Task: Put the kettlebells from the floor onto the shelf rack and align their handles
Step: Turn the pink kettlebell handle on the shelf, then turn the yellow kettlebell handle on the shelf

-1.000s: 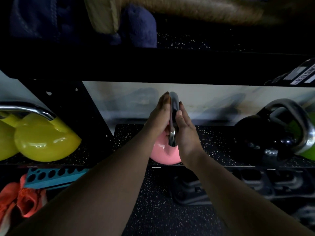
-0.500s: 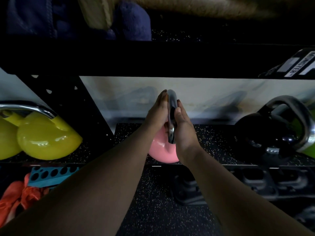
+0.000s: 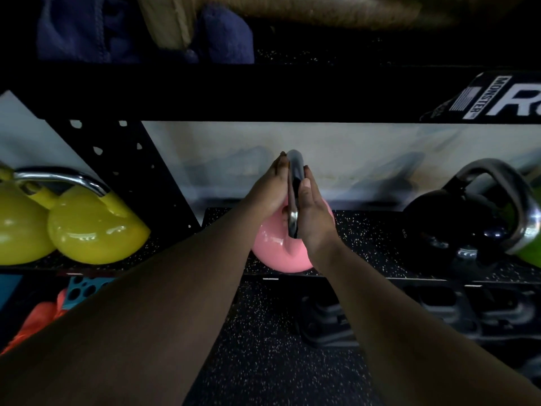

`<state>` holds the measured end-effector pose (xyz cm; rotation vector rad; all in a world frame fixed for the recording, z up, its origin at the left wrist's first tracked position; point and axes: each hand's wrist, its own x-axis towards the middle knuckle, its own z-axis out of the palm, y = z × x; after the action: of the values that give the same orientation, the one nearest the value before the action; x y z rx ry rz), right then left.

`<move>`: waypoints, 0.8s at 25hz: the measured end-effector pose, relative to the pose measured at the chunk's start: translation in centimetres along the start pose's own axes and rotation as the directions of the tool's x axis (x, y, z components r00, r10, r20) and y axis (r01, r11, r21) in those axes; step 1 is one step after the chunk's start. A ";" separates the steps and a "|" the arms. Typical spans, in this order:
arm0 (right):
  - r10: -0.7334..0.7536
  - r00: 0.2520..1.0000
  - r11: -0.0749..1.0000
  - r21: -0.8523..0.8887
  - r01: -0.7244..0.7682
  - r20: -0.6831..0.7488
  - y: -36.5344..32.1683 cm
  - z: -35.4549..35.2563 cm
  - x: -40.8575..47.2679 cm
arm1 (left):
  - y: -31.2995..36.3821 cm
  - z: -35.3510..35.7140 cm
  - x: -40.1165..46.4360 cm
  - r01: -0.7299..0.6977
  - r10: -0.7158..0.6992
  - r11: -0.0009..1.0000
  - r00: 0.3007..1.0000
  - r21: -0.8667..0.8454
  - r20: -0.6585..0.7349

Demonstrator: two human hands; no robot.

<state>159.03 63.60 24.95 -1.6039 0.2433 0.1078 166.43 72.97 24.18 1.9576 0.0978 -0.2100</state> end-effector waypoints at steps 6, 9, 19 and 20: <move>0.010 0.998 0.970 -0.243 0.007 0.067 -2.2 -1.6 0.1 | -0.2 -2.0 -3.3 -0.109 0.106 0.964 0.994 0.241 0.028; -0.222 0.975 0.796 -0.584 0.161 -0.034 -3.3 -3.3 0.1 | -1.4 -3.5 -4.1 -0.184 0.194 0.869 0.981 0.460 0.027; -0.520 0.843 0.178 -0.948 0.265 0.138 -3.1 7.4 -3.4 | -6.0 -14.0 -7.4 -0.301 0.346 0.746 0.937 0.594 0.040; -0.499 0.853 0.193 -0.939 0.283 0.155 -3.2 9.6 -3.6 | -6.5 -16.1 -8.0 -0.325 0.374 0.738 0.927 0.592 0.044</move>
<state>156.96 73.58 28.38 -2.8808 -0.1873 -0.4152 159.12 90.55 25.89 2.5650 -0.3304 0.1088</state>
